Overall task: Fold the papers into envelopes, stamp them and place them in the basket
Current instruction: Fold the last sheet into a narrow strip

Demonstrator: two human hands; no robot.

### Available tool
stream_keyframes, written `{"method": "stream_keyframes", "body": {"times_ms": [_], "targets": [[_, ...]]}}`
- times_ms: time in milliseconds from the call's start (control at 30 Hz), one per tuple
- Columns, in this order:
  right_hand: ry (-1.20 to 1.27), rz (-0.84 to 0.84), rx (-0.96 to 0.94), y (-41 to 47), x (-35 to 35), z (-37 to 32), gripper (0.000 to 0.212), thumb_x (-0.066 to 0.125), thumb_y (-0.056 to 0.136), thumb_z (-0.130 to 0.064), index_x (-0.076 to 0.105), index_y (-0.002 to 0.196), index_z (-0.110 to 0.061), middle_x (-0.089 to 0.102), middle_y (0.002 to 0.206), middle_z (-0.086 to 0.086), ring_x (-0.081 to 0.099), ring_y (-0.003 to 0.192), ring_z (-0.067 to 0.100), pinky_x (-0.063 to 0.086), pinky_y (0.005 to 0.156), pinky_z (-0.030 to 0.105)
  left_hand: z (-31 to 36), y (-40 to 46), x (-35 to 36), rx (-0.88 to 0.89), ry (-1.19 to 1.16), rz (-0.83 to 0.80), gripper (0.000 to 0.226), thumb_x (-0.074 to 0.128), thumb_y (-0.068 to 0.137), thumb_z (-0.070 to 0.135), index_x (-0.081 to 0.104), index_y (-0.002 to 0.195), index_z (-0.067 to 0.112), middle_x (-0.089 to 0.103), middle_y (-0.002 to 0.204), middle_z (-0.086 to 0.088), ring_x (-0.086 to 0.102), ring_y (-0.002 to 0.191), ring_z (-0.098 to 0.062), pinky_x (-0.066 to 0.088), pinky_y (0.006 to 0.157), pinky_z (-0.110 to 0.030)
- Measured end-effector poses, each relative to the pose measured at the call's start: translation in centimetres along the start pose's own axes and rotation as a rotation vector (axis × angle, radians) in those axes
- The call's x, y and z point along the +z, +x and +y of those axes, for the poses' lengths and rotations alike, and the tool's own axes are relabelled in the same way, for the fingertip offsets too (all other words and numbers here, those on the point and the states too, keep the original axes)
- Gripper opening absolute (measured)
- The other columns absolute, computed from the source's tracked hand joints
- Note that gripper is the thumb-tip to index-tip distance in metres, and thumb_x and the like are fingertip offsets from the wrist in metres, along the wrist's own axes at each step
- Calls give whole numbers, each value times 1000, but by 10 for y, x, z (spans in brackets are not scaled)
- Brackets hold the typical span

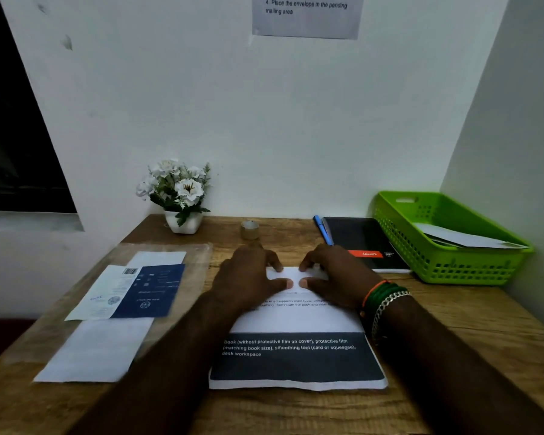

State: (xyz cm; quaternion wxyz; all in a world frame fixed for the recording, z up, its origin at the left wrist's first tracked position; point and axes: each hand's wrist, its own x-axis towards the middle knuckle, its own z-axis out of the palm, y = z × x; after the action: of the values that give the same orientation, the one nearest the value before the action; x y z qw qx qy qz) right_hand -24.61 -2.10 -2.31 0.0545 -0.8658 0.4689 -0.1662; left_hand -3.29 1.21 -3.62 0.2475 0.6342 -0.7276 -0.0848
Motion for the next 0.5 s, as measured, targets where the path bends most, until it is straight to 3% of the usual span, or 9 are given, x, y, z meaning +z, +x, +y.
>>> {"method": "stream_keyframes", "body": {"times_ms": [133,300,500], "targets": [[-7,18,50,4,3,7,42,74,80,-53,65,113,-27,61,111,-3,56,105,17,45,89,29,-5,-2,-8,-42,76,-31,48,71,75,72,57,106,38,53,116,15,48,118,-16,45,99,-45],[42,-5,69,8,2,11,46,78,77,-52,68,113,-25,64,109,-4,59,102,13,43,85,22,0,-2,-8,-66,109,-75,51,68,79,71,57,118,41,51,131,10,41,128,-19,39,104,-47],[200,6,58,9,1,11,32,86,72,-37,66,94,-23,69,94,-6,63,85,12,50,77,28,1,-5,-6,-67,111,-71,46,66,82,69,55,118,43,45,138,7,37,132,-22,36,105,-50]]}}
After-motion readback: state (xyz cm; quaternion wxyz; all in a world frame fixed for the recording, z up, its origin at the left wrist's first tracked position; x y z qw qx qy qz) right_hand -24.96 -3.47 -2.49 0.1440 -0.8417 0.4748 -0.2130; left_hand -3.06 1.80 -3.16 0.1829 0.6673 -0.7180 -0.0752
